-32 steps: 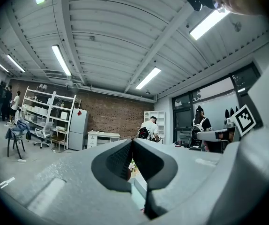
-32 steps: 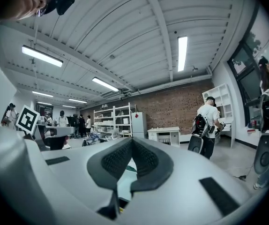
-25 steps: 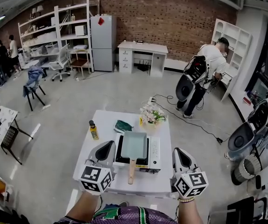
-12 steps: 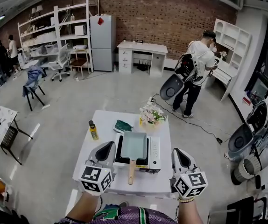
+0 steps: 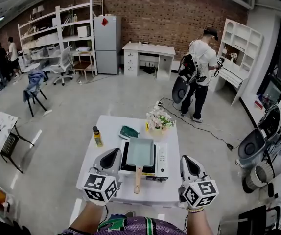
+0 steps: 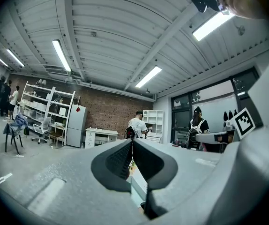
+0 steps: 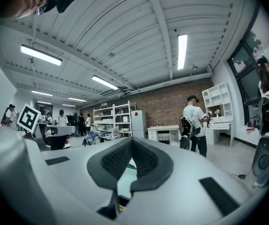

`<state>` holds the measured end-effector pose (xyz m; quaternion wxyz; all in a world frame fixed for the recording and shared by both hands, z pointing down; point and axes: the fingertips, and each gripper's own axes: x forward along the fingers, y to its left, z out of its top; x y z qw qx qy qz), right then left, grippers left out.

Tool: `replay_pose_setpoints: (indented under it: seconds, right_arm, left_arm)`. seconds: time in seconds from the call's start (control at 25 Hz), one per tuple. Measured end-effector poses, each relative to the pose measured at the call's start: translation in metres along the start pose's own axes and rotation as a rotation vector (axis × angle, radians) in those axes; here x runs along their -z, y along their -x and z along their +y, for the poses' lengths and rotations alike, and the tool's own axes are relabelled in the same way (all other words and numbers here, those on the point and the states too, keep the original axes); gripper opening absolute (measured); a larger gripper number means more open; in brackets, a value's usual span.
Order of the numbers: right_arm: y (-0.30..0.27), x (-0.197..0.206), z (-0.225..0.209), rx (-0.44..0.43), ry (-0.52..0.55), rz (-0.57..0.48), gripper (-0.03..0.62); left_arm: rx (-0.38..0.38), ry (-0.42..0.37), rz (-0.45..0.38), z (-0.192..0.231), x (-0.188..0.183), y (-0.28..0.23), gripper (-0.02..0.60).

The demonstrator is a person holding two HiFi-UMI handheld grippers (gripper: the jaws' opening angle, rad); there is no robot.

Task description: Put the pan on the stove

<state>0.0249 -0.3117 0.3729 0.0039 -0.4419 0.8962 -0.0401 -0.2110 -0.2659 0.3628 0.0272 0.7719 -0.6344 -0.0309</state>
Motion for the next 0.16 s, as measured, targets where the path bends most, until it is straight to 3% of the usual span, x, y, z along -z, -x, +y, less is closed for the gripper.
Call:
replay_pose_setpoints:
  seconds: [0.16]
  right_arm:
    - [0.0012,0.0025,-0.0037,-0.001,-0.003,-0.002,0.0]
  left_arm:
    - [-0.001,-0.008,0.0,-0.0034,0.0025,-0.002,0.02]
